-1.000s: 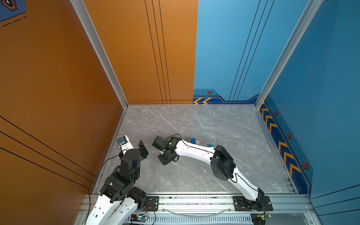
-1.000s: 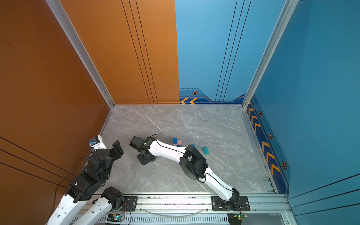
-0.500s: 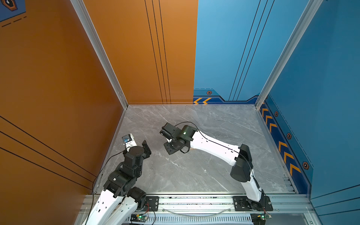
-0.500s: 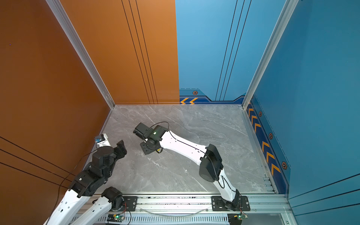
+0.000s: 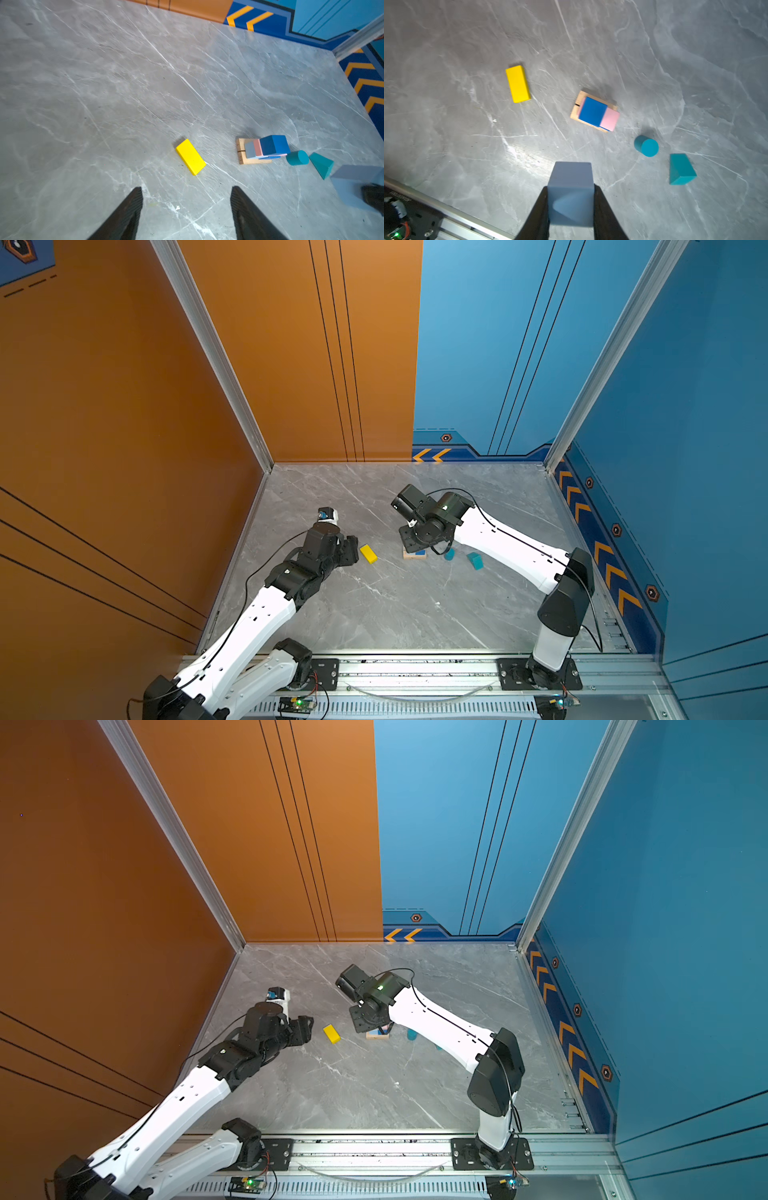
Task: Build the wood block tower
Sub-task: 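Carry the light blue cube over the stack while the left gripper approaches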
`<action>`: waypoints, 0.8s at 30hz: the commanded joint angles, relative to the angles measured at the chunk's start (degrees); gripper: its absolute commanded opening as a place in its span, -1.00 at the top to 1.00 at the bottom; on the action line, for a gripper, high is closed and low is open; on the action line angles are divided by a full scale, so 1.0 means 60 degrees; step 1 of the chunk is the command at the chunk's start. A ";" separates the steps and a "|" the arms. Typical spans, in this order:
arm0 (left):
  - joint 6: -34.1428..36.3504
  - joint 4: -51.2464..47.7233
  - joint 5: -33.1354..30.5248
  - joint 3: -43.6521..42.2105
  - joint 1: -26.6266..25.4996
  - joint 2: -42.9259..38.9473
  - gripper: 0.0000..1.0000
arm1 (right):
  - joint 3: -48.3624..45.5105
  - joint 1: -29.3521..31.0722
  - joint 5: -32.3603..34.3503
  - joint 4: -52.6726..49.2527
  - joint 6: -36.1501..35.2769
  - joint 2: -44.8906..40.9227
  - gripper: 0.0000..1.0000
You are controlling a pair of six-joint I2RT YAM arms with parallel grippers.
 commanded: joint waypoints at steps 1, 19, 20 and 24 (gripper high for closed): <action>0.0183 0.0812 0.1362 0.0363 -0.0131 0.0452 -0.37 | -0.0473 -0.0399 0.0217 0.0067 0.0187 -0.0289 0.67; 0.0327 0.1570 0.2240 0.1241 -0.1023 0.2894 -0.36 | -0.1024 -0.1500 -0.0196 0.1097 0.0930 0.0332 0.68; 0.0340 0.1566 0.2275 0.1255 -0.1035 0.2922 -0.35 | -0.1017 -0.1500 -0.0236 0.1175 0.0967 0.0374 0.68; 0.0343 0.1566 0.2294 0.1264 -0.1041 0.3005 -0.36 | -0.0988 -0.1500 -0.0401 0.1358 0.1071 0.0599 0.67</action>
